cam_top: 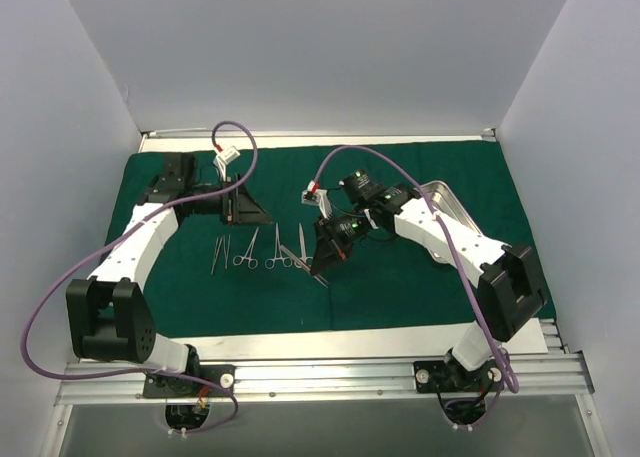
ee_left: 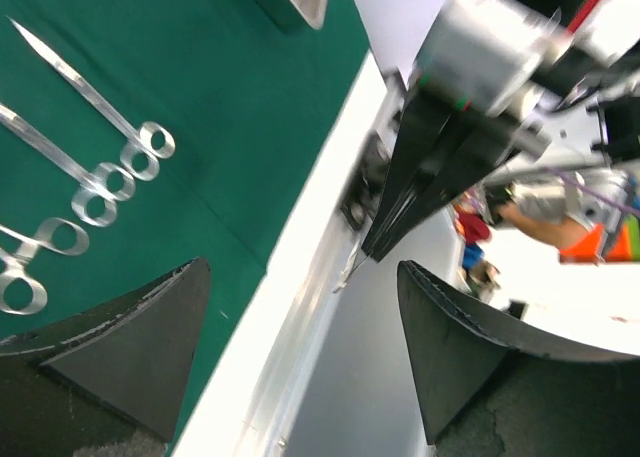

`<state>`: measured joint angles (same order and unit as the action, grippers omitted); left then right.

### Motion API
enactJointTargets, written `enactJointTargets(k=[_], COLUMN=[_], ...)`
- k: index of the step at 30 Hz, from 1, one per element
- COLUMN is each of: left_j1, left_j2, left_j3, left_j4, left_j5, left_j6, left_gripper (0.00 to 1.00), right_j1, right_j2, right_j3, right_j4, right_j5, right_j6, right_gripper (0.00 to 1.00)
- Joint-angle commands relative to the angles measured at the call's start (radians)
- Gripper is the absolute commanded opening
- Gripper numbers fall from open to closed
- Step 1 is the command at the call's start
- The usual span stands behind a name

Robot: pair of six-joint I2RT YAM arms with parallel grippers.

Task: Open and lay out the surgical kit
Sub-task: Place the medical item in the surgical kit.

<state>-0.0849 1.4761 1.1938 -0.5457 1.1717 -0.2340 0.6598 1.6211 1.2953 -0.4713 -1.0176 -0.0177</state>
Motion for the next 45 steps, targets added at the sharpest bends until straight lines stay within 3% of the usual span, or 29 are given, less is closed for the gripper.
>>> enactJointTargets(k=[1,6,15,32,35,38,39,40,41,42,43,45], left_j1=[-0.048,-0.156,-0.217,-0.256,-0.256,-0.263,-0.263,-0.263,-0.260,-0.260,-0.259,-0.260], left_j2=[-0.065,-0.060,-0.051,-0.102,-0.086,-0.076,-0.073,-0.071,-0.073,-0.077,-0.086,-0.130], left_j3=[-0.051,-0.039,0.006,-0.023,-0.022,-0.020,-0.010,0.004,0.024,0.041,0.068,0.092], left_j4=[0.006,-0.065,-0.163,-0.111,-0.099,-0.073,-0.076,-0.092,-0.126,-0.150,-0.146,-0.093], left_j5=[0.071,0.080,0.069,0.078,0.089,0.109,0.086,0.053,0.007,-0.050,-0.195,-0.361], left_j6=[0.030,0.093,0.147,0.044,0.038,0.021,0.024,0.059,0.083,0.096,0.097,0.088], left_gripper=[0.85,0.85,0.84,0.56,0.41,0.04,0.02,0.02,0.02,0.02,0.02,0.02], right_j1=[-0.009,-0.002,-0.003,-0.040,-0.048,-0.060,-0.063,-0.071,-0.083,-0.094,-0.107,-0.170], right_j2=[-0.036,-0.021,-0.021,-0.024,-0.018,-0.013,-0.012,-0.013,-0.015,-0.015,-0.017,-0.017], right_j3=[0.001,0.018,0.016,-0.004,-0.001,0.016,0.022,0.027,0.033,0.054,0.065,0.093], right_j4=[0.000,0.003,0.014,0.062,0.066,0.075,0.080,0.088,0.091,0.085,0.082,0.068], right_j5=[-0.163,-0.222,-0.230,-0.248,-0.249,-0.246,-0.234,-0.169,-0.120,-0.074,-0.026,0.126], right_j6=[-0.016,0.001,0.009,0.053,0.058,0.076,0.091,0.116,0.172,0.198,0.235,0.399], right_gripper=[0.00,0.00,0.00,0.00,0.00,0.00,0.00,0.17,0.27,0.32,0.39,0.43])
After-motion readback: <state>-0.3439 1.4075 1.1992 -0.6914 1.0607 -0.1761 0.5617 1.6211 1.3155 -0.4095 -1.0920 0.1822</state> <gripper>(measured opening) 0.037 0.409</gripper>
